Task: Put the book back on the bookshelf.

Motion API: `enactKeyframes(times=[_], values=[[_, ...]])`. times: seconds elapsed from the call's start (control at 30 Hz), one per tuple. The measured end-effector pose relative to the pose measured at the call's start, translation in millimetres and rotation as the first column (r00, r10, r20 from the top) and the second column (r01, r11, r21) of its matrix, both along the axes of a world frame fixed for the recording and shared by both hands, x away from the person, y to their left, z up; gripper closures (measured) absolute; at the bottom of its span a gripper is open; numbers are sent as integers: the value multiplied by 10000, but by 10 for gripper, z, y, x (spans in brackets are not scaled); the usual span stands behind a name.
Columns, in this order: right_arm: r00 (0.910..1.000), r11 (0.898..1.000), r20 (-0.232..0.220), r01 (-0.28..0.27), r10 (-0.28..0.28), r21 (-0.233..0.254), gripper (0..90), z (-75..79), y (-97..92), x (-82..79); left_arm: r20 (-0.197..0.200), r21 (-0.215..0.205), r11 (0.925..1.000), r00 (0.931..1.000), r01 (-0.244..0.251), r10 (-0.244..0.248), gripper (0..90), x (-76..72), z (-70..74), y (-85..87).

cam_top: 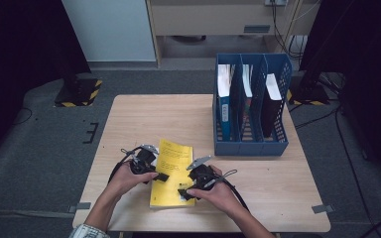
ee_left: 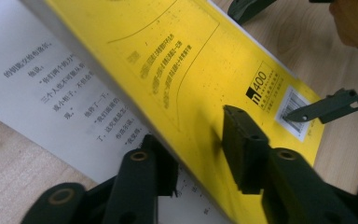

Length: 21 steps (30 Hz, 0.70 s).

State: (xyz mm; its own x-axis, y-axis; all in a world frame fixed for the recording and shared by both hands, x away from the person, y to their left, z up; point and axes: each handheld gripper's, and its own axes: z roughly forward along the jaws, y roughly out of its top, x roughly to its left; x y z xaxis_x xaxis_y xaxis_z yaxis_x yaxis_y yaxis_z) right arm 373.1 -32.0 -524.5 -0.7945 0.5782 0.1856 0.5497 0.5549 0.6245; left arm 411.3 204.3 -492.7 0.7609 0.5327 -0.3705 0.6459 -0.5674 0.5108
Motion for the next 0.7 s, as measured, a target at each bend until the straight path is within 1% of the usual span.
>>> enactKeyframes(times=[0.1, 0.17, 0.23, 0.33, 0.4, 0.47, 0.57, 0.63, 0.67, 0.7], values=[[10000, 10000, 8, -18, 18, 14, 42, -1, -3, 4, 75, -14, 10000, 9999, -83, 83, 571, 3, -16, -24], [10000, 10000, 30, -8, 8, 13, 41, -1, -1, 2, 96, 5, 9999, 9998, -155, 155, 521, 15, -40, -46], [10000, 10000, 27, 20, -21, 48, 42, -3, 0, -2, 101, -11, 9997, 9996, -251, 251, 516, 21, -52, -51], [10000, 10000, -5, 64, -64, 44, 41, -3, 2, -10, 155, -283, 9985, 9988, -470, 475, 664, 18, -40, -18], [10000, 10000, 15, -9, 9, 43, 43, -3, -2, -3, 192, -308, 9982, 9985, -509, 515, 715, 14, -17, -18], [10000, 10000, -1, 33, -33, 88, 48, -4, -5, 0, 274, -199, 9987, 9985, -468, 474, 733, 9, 10, -34], [10000, 9999, -28, 49, -48, 151, 49, -5, -13, 15, 374, -276, 9986, 9982, -455, 465, 750, -8, 61, -48], [10000, 9996, -84, 17, -15, 295, 46, -9, -22, 34, 492, -312, 9989, 9981, -348, 363, 759, -25, 103, -49], [10000, 9993, -97, 3, 1, 373, 40, -12, -27, 47, 489, -401, 9986, 9982, -338, 357, 764, -33, 119, -42], [9997, 9989, -214, 104, -94, 452, 36, -11, -27, 54, 524, -439, 9985, 9980, -319, 342, 771, -43, 130, -36]])
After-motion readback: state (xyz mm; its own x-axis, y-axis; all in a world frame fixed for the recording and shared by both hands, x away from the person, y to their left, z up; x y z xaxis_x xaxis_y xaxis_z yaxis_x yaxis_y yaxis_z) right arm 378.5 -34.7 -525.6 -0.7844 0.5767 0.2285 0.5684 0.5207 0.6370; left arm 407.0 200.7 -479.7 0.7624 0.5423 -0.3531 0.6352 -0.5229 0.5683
